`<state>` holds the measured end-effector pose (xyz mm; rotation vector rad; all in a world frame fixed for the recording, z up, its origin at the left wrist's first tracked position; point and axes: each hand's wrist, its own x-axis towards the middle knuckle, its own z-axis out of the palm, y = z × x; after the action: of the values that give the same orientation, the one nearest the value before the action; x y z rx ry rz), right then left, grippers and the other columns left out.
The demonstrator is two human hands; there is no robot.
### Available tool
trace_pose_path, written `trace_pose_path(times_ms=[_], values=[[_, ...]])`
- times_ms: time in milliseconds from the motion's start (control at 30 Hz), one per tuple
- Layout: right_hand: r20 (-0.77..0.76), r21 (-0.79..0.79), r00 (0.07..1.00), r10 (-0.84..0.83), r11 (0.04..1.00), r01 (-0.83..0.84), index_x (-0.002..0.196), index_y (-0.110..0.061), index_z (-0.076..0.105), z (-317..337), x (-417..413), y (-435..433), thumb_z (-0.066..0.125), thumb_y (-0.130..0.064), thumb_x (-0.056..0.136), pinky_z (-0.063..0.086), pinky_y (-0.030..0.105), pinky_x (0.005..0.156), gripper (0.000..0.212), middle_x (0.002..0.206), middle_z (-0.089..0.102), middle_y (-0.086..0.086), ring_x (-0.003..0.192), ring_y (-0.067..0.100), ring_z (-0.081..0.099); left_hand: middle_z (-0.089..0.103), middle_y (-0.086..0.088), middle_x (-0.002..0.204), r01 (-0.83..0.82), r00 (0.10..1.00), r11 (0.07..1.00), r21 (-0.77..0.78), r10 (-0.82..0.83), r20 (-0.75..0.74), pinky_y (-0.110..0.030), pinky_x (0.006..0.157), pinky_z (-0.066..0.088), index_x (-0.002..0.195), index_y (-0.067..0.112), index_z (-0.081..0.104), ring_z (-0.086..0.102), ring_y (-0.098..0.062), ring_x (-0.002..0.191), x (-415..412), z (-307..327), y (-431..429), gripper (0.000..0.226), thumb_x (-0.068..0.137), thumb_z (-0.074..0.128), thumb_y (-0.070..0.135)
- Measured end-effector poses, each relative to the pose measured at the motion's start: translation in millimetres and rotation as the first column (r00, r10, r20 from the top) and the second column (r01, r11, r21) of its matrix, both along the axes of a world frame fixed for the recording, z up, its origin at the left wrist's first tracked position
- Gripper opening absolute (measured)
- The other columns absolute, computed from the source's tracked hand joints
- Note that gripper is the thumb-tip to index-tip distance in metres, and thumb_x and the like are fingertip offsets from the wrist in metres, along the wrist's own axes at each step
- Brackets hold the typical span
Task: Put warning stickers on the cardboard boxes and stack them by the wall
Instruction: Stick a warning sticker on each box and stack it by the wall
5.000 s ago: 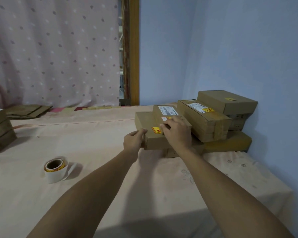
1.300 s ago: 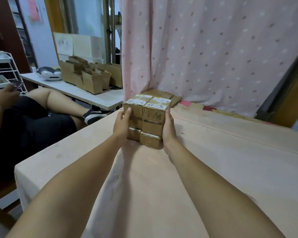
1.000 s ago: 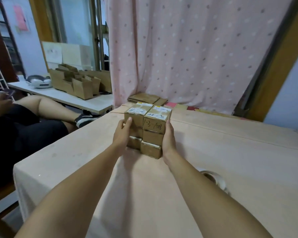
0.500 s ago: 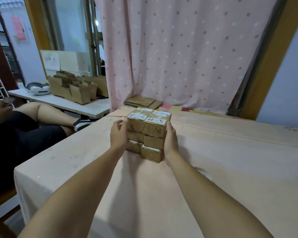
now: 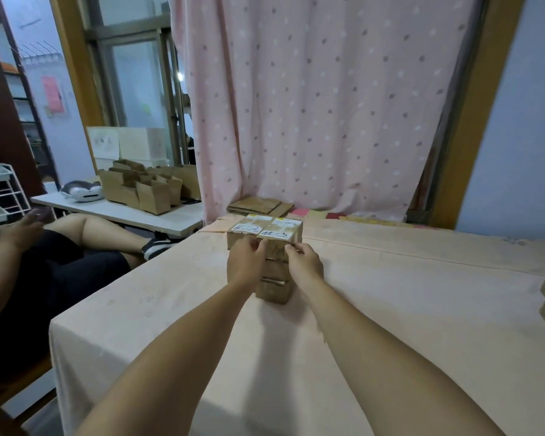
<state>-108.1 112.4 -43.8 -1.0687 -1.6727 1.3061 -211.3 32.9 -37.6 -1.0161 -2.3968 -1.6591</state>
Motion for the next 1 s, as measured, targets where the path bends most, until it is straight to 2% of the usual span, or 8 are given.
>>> trace_pose_path(times_ms=[67, 167, 333, 433, 533, 733, 833, 1000], values=[[-0.011, -0.003, 1.0, 0.01, 1.0, -0.01, 0.118, -0.023, 0.066, 3.9, 4.9, -4.0, 0.059, -0.043, 0.097, 0.041, 0.028, 0.081, 0.03, 0.112, 0.069, -0.004, 0.101, 0.019, 0.06, 0.068, 0.009, 0.09, 0.008, 0.993, 0.998, 0.062, -0.015, 0.115, -0.032, 0.073, 0.046, 0.096, 0.02, 0.069, 0.062, -0.014, 0.087, 6.4, -1.5, -0.4, 0.022, 0.093, 0.06, 0.04], [-0.041, -0.011, 0.999, 0.014, 1.0, -0.015, 0.11, -0.025, 0.066, 10.7, 11.7, -9.8, 0.06, -0.049, 0.095, 0.043, 0.029, 0.08, 0.029, 0.1, 0.068, -0.009, 0.098, 0.017, 0.062, 0.068, 0.01, 0.09, -0.04, 0.968, 0.987, 0.156, 0.0, 0.25, -0.035, 0.081, 0.051, 0.093, 0.023, 0.067, 0.065, -0.015, 0.091, 12.5, -0.5, -2.0, 0.021, 0.09, 0.065, 0.043], [-0.117, 0.009, 0.992, -0.045, 0.999, 0.046, 0.093, -0.023, 0.061, 21.5, 29.7, -10.4, 0.064, -0.061, 0.088, 0.051, 0.033, 0.079, 0.038, 0.093, 0.071, -0.006, 0.089, 0.017, 0.066, 0.069, 0.013, 0.086, -0.09, 0.957, 0.966, 0.242, 0.017, 0.291, -0.036, 0.084, 0.051, 0.087, 0.025, 0.068, 0.064, -0.012, 0.09, 35.1, 6.3, -2.5, 0.025, 0.084, 0.069, 0.05], [-0.128, 0.031, 0.988, -0.088, 0.995, 0.092, 0.093, -0.017, 0.062, 31.5, 57.4, -10.2, 0.069, -0.055, 0.088, 0.046, 0.031, 0.072, 0.039, 0.09, 0.07, -0.005, 0.084, 0.015, 0.063, 0.069, 0.011, 0.086, -0.065, 0.951, 0.959, 0.276, -0.025, 0.309, -0.027, 0.073, 0.042, 0.088, 0.02, 0.068, 0.062, -0.01, 0.087, 62.0, 9.6, -4.9, 0.026, 0.085, 0.072, 0.046], [-0.105, 0.044, 0.985, -0.134, 0.989, 0.139, 0.096, -0.018, 0.063, 33.1, 86.5, -4.3, 0.071, -0.045, 0.088, 0.046, 0.03, 0.074, 0.029, 0.09, 0.067, -0.009, 0.09, 0.017, 0.064, 0.07, 0.007, 0.086, 0.014, 0.944, 0.941, 0.339, -0.124, 0.307, -0.029, 0.077, 0.048, 0.087, 0.02, 0.069, 0.065, -0.01, 0.086, 85.8, 10.3, -0.7, 0.023, 0.082, 0.077, 0.041], [-0.139, 0.025, 0.954, -0.268, 0.962, 0.273, 0.091, -0.031, 0.066, 19.7, 172.5, 9.2, 0.071, -0.046, 0.082, 0.06, 0.044, 0.086, 0.017, 0.095, 0.071, -0.006, 0.091, 0.021, 0.069, 0.071, 0.002, 0.083, 0.268, 0.909, 0.922, 0.278, -0.338, 0.244, -0.033, 0.074, 0.054, 0.098, 0.022, 0.074, 0.07, -0.019, 0.082, 153.9, 11.5, 15.7, 0.032, 0.075, 0.079, 0.044], [-0.129, 0.013, 0.933, -0.337, 0.94, 0.341, 0.085, -0.033, 0.069, 9.1, 223.0, 9.1, 0.07, -0.043, 0.081, 0.06, 0.044, 0.087, 0.012, 0.096, 0.073, -0.005, 0.092, 0.022, 0.07, 0.071, -0.003, 0.082, 0.385, 0.863, 0.893, 0.232, -0.437, 0.253, -0.033, 0.066, 0.052, 0.097, 0.021, 0.073, 0.068, -0.019, 0.078, 199.6, -0.5, 18.6, 0.025, 0.08, 0.076, 0.04], [-0.015, -0.001, 0.905, -0.426, 0.905, 0.426, 0.1, -0.028, 0.071, -20.1, 290.9, -7.4, 0.065, -0.037, 0.089, 0.056, 0.038, 0.091, 0.016, 0.104, 0.073, -0.003, 0.096, 0.023, 0.067, 0.072, 0.0, 0.081, 0.436, 0.84, 0.889, 0.142, -0.459, 0.291, -0.04, 0.076, 0.057, 0.09, 0.025, 0.068, 0.07, -0.022, 0.078, 264.1, -40.0, 18.9, 0.029, 0.073, 0.07, 0.049]])
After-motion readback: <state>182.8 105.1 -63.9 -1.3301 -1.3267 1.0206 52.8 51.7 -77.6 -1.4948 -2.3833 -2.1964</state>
